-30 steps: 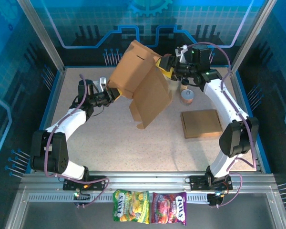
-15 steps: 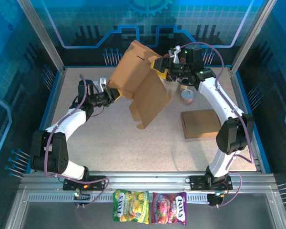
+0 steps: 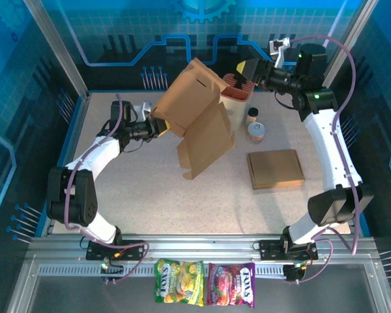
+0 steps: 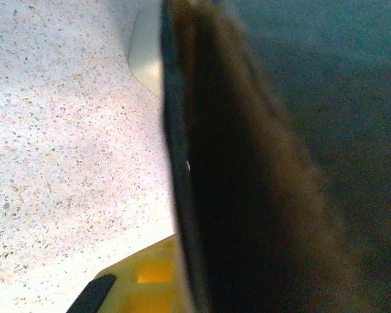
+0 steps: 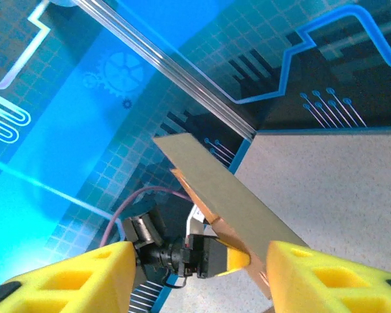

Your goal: Fold the paper box

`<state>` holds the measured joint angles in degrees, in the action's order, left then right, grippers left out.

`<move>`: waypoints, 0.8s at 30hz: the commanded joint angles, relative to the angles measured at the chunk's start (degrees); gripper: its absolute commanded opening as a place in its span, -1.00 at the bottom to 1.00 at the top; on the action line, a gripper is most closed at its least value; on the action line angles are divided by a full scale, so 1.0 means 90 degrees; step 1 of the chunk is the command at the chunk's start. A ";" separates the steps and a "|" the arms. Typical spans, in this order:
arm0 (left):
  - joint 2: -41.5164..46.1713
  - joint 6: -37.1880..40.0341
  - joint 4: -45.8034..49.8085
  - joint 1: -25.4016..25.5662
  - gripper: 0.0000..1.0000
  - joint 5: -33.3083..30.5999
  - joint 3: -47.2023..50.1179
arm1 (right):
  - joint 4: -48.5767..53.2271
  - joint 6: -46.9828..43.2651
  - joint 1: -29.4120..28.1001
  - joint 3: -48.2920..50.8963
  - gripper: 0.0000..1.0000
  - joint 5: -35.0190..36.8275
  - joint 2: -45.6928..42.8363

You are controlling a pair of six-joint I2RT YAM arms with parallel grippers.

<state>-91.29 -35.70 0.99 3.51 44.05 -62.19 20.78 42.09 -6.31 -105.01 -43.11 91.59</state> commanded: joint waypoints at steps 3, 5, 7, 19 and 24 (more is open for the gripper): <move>-0.0223 0.0645 0.0685 -0.0059 -1.00 0.0388 -0.0541 | 0.0653 -0.0679 -0.0017 -0.1060 0.06 -0.0368 0.1121; -0.0249 0.0740 0.0815 -0.0065 -1.00 0.0421 -0.0588 | 0.1008 -0.1084 -0.0098 -0.1474 0.06 -0.0497 0.1443; -0.0248 0.0798 0.0877 -0.0058 -1.00 0.0443 -0.0597 | 0.1274 -0.1404 -0.0145 -0.1748 0.07 -0.0679 0.1720; -0.0249 0.1131 0.1230 -0.0058 -1.00 0.0611 -0.0633 | 0.1527 -0.2056 -0.0410 -0.1965 0.14 -0.1412 0.2060; -0.0258 0.1228 0.1350 -0.0058 -1.00 0.0680 -0.0696 | 0.1849 -0.2380 -0.0553 -0.1970 0.13 -0.1354 0.2074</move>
<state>-93.08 -26.59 11.68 3.49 47.51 -66.19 34.11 24.03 -10.24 -121.14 -53.78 109.73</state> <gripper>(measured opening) 0.064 0.568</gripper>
